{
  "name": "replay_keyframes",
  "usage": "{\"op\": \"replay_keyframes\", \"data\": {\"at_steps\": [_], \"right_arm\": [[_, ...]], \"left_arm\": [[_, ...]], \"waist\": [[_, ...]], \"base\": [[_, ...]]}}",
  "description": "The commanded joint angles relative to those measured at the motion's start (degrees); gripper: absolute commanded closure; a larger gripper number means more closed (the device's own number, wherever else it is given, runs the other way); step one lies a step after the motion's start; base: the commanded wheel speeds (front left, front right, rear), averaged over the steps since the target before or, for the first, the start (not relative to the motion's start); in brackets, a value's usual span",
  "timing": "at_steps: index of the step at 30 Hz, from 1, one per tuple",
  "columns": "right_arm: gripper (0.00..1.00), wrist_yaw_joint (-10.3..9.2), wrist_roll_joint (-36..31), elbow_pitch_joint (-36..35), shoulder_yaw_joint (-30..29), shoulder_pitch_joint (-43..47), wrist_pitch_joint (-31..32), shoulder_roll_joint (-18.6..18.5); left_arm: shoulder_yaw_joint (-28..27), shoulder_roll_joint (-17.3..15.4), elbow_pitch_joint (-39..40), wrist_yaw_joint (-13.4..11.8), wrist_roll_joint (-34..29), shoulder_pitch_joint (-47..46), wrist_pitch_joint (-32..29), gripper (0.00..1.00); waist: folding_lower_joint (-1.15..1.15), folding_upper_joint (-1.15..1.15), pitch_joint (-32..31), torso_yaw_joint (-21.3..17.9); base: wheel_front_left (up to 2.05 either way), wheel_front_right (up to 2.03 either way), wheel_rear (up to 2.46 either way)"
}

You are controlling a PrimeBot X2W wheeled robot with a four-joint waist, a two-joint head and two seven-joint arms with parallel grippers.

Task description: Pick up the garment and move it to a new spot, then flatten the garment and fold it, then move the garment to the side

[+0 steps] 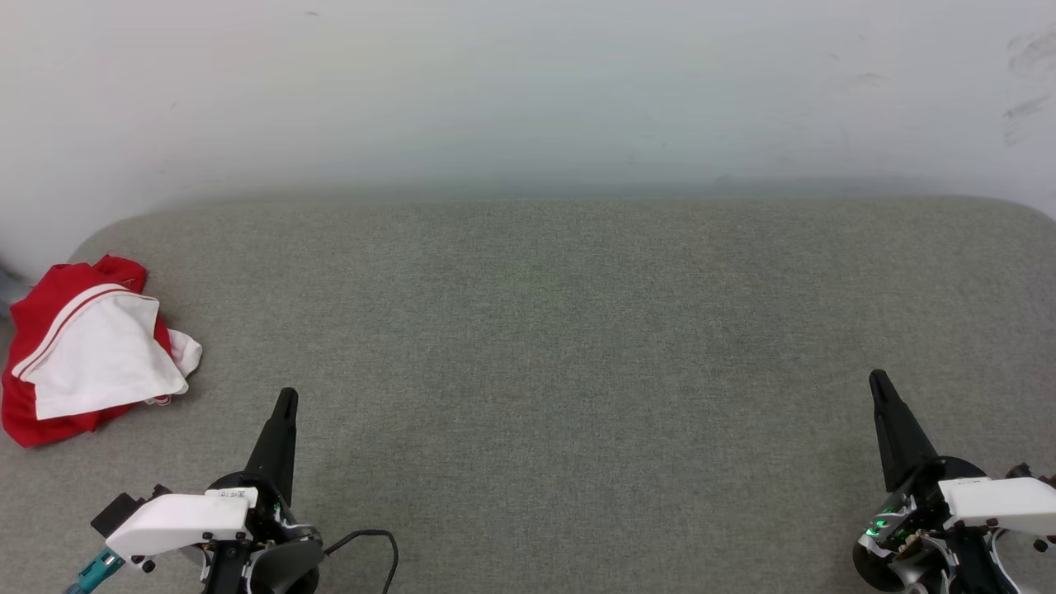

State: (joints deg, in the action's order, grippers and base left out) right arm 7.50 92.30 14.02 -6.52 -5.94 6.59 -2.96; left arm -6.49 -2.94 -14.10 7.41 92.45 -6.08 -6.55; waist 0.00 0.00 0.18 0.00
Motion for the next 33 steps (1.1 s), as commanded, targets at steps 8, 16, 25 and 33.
{"op": "replay_keyframes", "data": {"at_steps": [8, 16, 25, 33], "right_arm": [[1.00, -0.02, 0.2, 0.1, 0.0, -0.7, 0.0, 0.2], [1.00, -0.02, 0.2, 0.1, 0.0, -0.7, 0.0, 0.2], [1.00, -0.02, 0.2, 0.1, 0.0, -0.7, 0.0, 0.2], [0.00, -0.01, 0.0, 1.8, 0.0, 1.7, 0.0, 0.0]], "left_arm": [[-0.1, 0.1, 0.1, 0.2, -0.2, -0.4, 0.0, 1.00], [-0.1, 0.1, 0.1, 0.2, -0.2, -0.4, 0.0, 1.00], [-0.1, 0.1, 0.1, 0.2, -0.2, -0.4, 0.0, 1.00], [0.3, 0.1, -1.8, -0.1, 0.0, 1.6, 0.0, 0.00]], "waist": [[0.00, 0.00, 0.0, 0.0], [0.00, 0.00, 0.0, 0.0], [0.00, 0.00, 0.0, 0.0], [0.00, 0.00, 0.0, 0.0]], "base": [[0.00, 0.00, 0.00], [0.00, 0.00, 0.00], [0.00, 0.00, 0.00], [0.00, 0.00, 0.00]]}}
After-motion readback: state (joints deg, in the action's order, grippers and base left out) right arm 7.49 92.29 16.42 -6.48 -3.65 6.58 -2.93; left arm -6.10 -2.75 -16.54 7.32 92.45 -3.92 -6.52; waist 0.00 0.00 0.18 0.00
